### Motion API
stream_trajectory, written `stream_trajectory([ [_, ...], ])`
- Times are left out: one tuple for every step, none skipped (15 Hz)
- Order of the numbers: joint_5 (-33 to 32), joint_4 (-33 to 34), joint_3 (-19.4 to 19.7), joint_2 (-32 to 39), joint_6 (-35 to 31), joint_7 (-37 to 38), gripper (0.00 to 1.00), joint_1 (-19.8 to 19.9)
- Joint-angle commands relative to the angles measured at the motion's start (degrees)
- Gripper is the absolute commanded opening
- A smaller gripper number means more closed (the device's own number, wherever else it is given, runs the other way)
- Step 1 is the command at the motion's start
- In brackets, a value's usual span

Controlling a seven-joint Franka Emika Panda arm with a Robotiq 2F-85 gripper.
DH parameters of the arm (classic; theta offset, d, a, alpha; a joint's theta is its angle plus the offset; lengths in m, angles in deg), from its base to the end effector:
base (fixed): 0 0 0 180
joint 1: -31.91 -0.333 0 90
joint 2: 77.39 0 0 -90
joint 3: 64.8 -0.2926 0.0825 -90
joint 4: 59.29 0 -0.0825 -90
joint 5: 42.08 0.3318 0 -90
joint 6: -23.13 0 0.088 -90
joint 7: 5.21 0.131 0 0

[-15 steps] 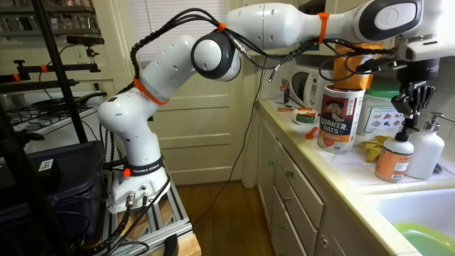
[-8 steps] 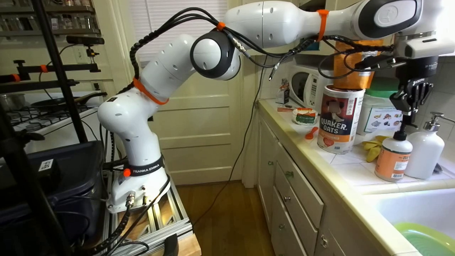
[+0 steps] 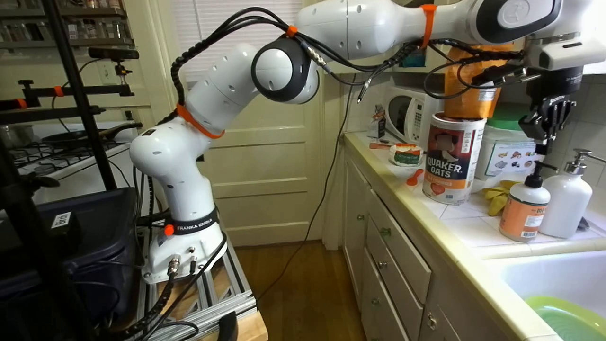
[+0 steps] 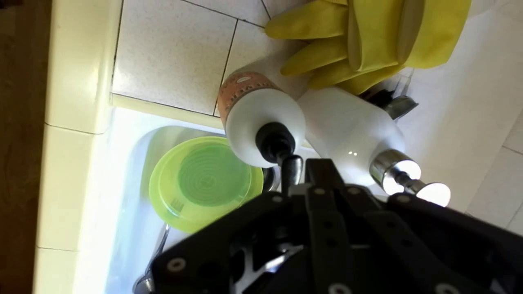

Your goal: Move the pump bottle with the orange label to the right then press down on the bottle.

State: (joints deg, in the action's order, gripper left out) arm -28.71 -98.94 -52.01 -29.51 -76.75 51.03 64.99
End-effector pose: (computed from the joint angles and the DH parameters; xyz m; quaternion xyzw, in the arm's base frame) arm 0.5637 -0.4384 0.4615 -0.6535 0.7476 -0.1079 0.0485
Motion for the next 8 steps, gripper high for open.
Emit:
stream_trajectory([
  [1.4, -0.5, -0.9, -2.0, 2.5, -1.7, 0.00, 1.2],
  [1.0, -0.9, -0.7, -2.6, 3.0, -2.7, 0.00, 1.3],
  [0.6, -1.4, -0.5, -3.4, 2.6, -3.8, 0.26, 1.4],
  [0.4, -1.8, -0.5, -4.1, 3.0, -5.6, 0.27, 1.6],
  [-0.2, -2.3, -0.5, -5.0, 3.4, -8.8, 0.32, 1.9],
  [-2.1, -2.9, 0.3, -6.0, 4.4, -13.1, 0.40, 1.9],
  [-3.2, -3.5, 0.7, -7.0, 5.4, -16.4, 0.47, 2.1],
  [-4.5, -4.2, 1.2, -8.1, 6.0, -19.7, 0.54, 2.2],
])
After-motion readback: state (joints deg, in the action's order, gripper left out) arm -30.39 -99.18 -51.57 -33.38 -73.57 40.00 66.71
